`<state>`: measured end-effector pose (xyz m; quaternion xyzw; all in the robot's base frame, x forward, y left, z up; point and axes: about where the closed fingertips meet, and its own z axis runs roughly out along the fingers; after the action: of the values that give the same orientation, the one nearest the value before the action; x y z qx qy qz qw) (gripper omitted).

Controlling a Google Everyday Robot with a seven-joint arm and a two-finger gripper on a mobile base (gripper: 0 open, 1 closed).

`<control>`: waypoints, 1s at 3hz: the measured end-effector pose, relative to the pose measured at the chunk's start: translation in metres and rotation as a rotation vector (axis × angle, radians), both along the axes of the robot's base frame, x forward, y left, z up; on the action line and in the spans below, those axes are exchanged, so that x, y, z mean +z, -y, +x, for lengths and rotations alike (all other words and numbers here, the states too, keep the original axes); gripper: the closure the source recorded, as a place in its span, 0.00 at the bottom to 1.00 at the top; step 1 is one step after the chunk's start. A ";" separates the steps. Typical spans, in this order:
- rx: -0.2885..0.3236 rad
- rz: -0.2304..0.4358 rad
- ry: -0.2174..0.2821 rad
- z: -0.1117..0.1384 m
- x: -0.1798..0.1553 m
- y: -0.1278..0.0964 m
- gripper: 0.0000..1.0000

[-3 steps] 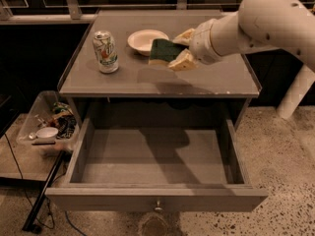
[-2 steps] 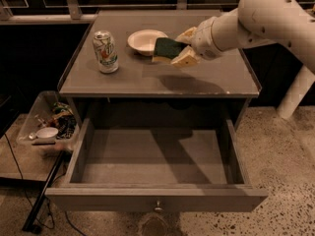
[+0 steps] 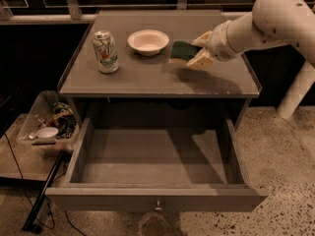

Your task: Pick sponge from top drawer and place on counter

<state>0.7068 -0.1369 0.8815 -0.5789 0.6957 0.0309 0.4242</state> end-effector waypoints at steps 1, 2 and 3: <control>-0.008 -0.005 -0.019 0.004 -0.008 0.010 1.00; -0.006 -0.019 -0.053 0.003 -0.022 0.014 1.00; -0.006 -0.019 -0.055 0.003 -0.023 0.014 0.82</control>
Offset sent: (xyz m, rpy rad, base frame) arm 0.0012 -0.0235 -0.0355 -0.0375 0.0900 -0.0102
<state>0.7097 -0.1511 0.8589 -0.5799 0.7089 0.0388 0.3996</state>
